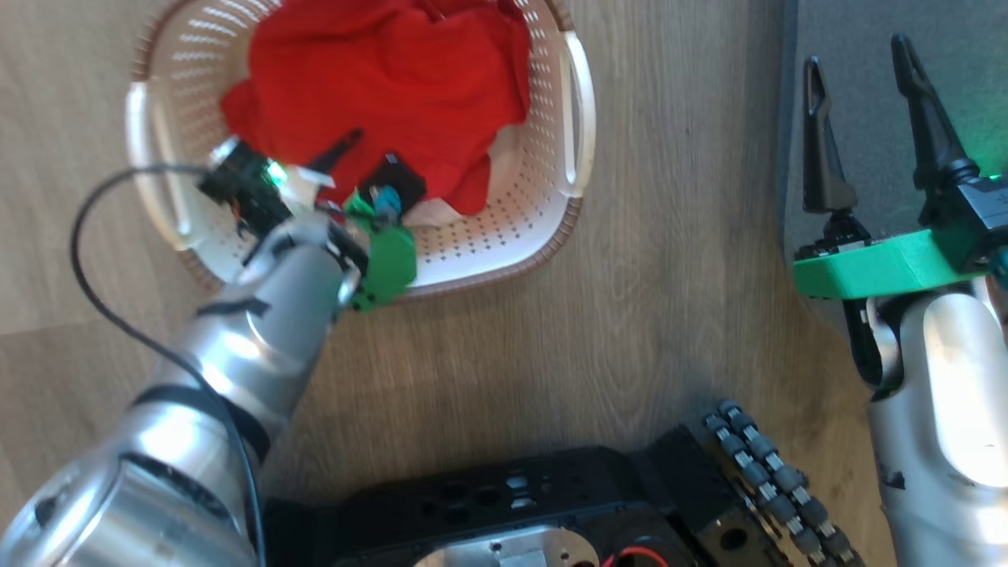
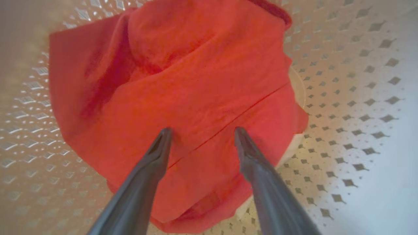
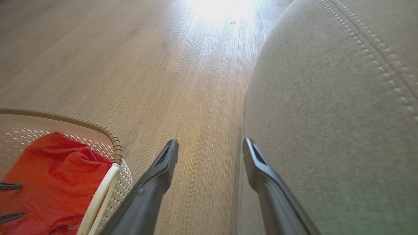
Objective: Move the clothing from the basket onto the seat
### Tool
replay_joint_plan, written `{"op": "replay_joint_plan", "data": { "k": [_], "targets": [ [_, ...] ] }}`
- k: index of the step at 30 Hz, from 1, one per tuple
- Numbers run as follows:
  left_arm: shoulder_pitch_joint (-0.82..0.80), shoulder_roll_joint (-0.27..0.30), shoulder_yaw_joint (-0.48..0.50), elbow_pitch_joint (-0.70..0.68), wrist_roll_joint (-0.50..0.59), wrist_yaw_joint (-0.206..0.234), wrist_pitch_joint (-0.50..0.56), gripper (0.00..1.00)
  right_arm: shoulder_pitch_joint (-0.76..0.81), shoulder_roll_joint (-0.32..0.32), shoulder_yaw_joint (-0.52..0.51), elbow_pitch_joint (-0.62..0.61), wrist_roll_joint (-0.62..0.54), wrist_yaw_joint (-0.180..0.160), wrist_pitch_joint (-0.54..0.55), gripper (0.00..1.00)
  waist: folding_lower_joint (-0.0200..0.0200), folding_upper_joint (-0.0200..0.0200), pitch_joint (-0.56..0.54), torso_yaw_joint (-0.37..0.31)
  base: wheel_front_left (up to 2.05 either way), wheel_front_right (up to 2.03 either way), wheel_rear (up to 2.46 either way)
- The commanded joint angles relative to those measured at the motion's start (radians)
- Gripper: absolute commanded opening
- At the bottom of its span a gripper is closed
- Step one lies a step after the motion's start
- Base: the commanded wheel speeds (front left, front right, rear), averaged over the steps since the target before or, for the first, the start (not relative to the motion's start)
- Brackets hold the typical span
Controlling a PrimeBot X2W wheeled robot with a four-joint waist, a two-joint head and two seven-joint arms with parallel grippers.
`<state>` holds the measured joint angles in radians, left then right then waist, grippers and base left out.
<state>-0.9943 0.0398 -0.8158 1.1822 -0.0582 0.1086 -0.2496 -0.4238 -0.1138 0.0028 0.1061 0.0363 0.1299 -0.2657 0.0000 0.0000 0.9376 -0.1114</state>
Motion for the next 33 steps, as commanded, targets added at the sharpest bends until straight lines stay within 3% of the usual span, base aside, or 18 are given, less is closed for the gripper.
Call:
{"op": "replay_joint_plan", "data": {
  "k": [1, 6, 10, 16, 23, 24, 25, 26, 27, 33],
  "targets": [
    [-0.004, 0.01, 0.003, 0.006, -0.012, 0.0, 0.005, 1.0, 0.047, 0.001, 0.006, 0.016, 0.021, 0.001, 0.004, 1.0, 0.0, 0.0, 0.041, -0.028, 0.0, 0.0, 0.0],
    [-0.065, 0.01, -0.041, 0.039, -0.024, 0.01, 0.034, 1.0, 0.043, 0.006, 0.013, 0.001, 0.019, 0.001, 0.004, 1.0, 0.0, 0.0, 0.078, -0.035, 0.0, 0.0, 0.0],
    [-0.086, 0.01, -0.056, 0.046, -0.054, 0.057, 0.071, 1.0, 0.051, 0.009, 0.028, -0.006, 0.02, 0.001, 0.004, 1.0, 0.0, 0.0, 0.088, -0.035, 0.0, 0.0, 0.0],
    [-0.104, 0.01, -0.068, 0.056, -0.11, 0.094, 0.124, 1.0, 0.062, 0.007, 0.043, -0.02, 0.024, 0.001, 0.004, 1.0, 0.0, 0.0, 0.094, -0.045, 0.0, 0.0, 0.0],
    [-0.117, 0.01, -0.081, 0.065, -0.17, 0.098, 0.155, 1.0, 0.067, 0.006, 0.059, -0.015, 0.027, 0.001, 0.004, 1.0, 0.0, 0.0, 0.098, -0.051, 0.0, 0.0, 0.0],
    [-0.118, 0.01, -0.082, 0.065, -0.181, 0.096, 0.162, 0.67, 0.067, 0.006, 0.06, -0.014, 0.027, 0.001, 0.004, 1.0, 0.0, 0.0, 0.098, -0.051, 0.0, 0.0, 0.0],
    [-0.119, 0.01, -0.089, 0.065, -0.186, 0.093, 0.169, 0.27, 0.067, 0.006, 0.061, -0.015, 0.027, 0.001, 0.004, 1.0, 0.0, 0.0, 0.098, -0.05, 0.0, 0.0, 0.0],
    [-0.121, 0.01, -0.098, 0.062, -0.189, 0.092, 0.174, 0.27, 0.067, 0.005, 0.061, -0.015, 0.028, 0.001, 0.004, 1.0, 0.0, 0.0, 0.098, -0.048, 0.0, 0.0, 0.0],
    [-0.123, 0.01, -0.102, 0.055, -0.196, 0.097, 0.174, 0.0, 0.068, 0.004, 0.06, -0.016, 0.029, 0.001, 0.004, 1.0, 0.0, 0.0, 0.098, -0.046, 0.0, 0.0, 0.0],
    [-0.122, 0.01, -0.13, 0.036, -0.242, 0.118, 0.173, 0.0, 0.069, -0.004, 0.063, -0.008, 0.027, 0.001, 0.004, 1.0, 0.0, 0.0, 0.095, -0.039, 0.0, 0.0, 0.0]
  ]
}}
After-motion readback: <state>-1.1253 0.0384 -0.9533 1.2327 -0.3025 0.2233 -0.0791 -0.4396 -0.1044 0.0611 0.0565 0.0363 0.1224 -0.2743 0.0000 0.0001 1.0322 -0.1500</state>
